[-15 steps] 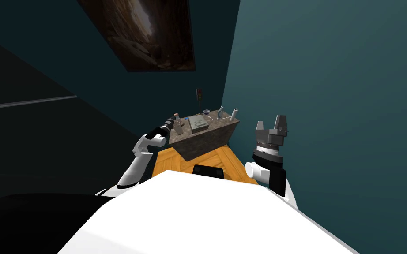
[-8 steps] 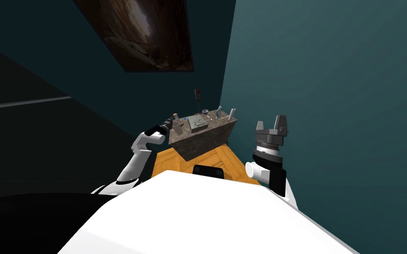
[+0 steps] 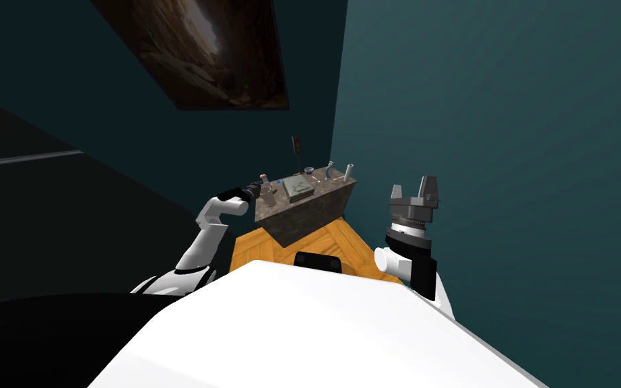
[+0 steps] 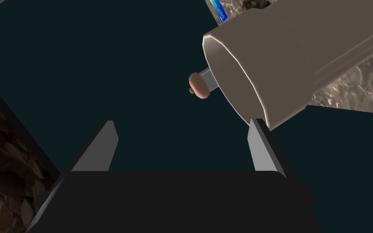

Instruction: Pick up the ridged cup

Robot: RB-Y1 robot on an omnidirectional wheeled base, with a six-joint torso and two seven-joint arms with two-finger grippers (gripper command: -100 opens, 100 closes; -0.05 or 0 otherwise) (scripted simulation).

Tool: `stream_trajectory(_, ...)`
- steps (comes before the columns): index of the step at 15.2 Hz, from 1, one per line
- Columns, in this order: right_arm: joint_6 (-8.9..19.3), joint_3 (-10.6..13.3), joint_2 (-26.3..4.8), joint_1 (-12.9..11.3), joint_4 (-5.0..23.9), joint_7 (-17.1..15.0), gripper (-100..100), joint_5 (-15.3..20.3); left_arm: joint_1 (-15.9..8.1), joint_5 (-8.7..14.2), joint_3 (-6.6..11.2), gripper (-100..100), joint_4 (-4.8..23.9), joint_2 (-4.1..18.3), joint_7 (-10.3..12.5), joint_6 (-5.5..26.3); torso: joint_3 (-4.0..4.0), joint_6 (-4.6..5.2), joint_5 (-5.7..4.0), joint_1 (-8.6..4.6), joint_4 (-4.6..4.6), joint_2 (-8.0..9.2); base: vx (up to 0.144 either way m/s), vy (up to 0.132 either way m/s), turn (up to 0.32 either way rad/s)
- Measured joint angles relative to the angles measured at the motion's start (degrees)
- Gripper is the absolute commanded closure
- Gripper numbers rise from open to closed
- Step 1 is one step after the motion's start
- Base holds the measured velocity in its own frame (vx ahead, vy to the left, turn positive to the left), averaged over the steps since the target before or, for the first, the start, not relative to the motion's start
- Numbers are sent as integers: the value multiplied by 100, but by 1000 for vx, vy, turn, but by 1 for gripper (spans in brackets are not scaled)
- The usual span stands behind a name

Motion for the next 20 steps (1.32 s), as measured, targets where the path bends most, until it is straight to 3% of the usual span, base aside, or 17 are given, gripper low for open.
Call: stream_trajectory(20,0,-1,0,1,0,0,0,0,-696,787,311,-100,808,545,85,2216,-8,-3,1,1,-3,-15,-15,24,-92)
